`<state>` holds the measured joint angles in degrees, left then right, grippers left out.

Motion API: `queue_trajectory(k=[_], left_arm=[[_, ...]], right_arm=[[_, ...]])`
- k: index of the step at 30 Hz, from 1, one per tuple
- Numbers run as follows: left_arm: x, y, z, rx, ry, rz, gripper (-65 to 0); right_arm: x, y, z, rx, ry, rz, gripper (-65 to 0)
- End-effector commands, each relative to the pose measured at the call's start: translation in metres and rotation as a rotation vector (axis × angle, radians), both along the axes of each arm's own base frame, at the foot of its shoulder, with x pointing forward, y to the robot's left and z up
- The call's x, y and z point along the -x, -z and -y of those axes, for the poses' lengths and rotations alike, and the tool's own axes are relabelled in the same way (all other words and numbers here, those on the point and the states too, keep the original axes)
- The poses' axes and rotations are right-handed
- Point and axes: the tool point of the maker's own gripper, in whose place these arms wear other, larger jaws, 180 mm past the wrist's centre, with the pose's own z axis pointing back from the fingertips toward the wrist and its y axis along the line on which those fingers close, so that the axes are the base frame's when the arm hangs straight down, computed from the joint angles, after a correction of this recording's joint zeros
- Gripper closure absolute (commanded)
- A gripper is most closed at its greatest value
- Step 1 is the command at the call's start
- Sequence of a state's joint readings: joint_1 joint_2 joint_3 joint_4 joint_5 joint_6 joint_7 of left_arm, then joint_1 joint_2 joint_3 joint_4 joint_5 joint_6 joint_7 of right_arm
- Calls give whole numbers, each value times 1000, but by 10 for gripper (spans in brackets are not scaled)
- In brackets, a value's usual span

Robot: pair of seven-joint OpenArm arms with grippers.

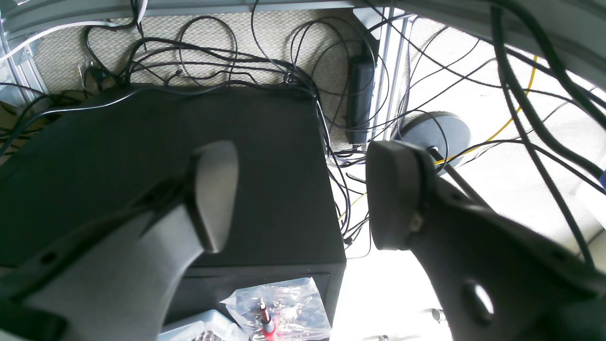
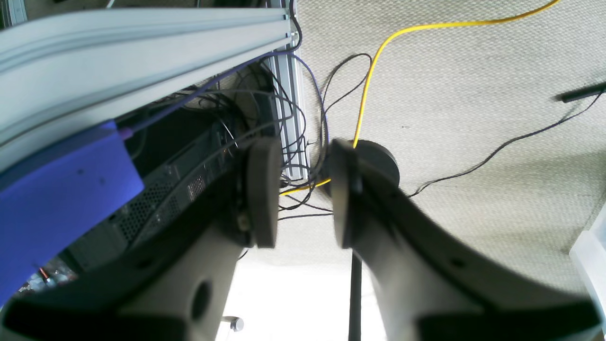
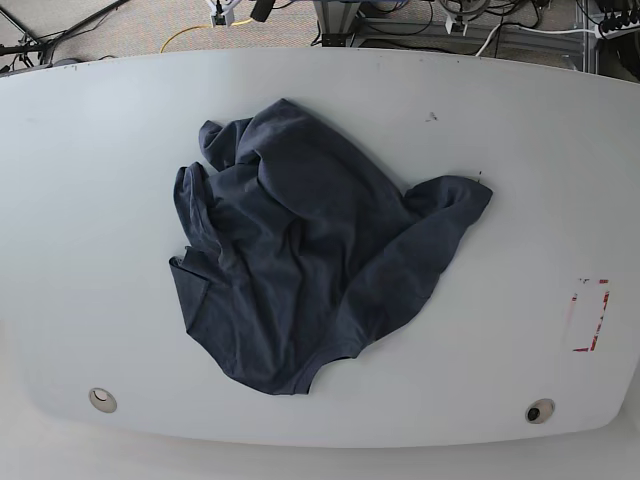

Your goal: Fold the T-shirt properly

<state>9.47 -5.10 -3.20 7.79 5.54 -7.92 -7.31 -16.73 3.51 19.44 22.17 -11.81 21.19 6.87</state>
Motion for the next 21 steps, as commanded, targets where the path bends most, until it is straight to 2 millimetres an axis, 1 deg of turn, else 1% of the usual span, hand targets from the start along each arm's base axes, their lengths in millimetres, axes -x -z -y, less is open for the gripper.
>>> queue_trajectory(k=[1,2,3,4,13,15,16,18,19,20,21], left_arm=[[4,-4,2,-1,-1,54,-393],[12,-1,-2,-2,12,-15,-388],[7,-1,-2,-2,12,-7,-388],[4,-1,-2,-2,12,-2,-388],[0,0,-2,-2,12,4,-388],[-1,0,-2,-2,12,7,-388],[-3,0,-2,-2,13,13,-388],[-18,-3,-4,-8,18,63,-388],[-18,-4,-5,-9,22,75,-388],[-17,-6,-5,-11,28,90,-388],[-22,-9,-6,-14,33,119,-388]], right_arm=[[10,-3,-15,-23,13,-3,-160],[-10,0,-2,0,1,25,-174],[-13,0,-2,0,1,30,-174],[-13,0,-2,0,1,29,-174],[-14,0,-2,-1,4,32,-173],[-15,0,-10,-12,7,35,-173],[-14,0,-12,-15,8,33,-173],[-19,-2,-11,-10,6,50,-173],[-19,-3,-10,-7,5,57,-173],[-15,-4,-9,-3,3,58,-173],[-14,-6,-9,1,1,64,-173]])
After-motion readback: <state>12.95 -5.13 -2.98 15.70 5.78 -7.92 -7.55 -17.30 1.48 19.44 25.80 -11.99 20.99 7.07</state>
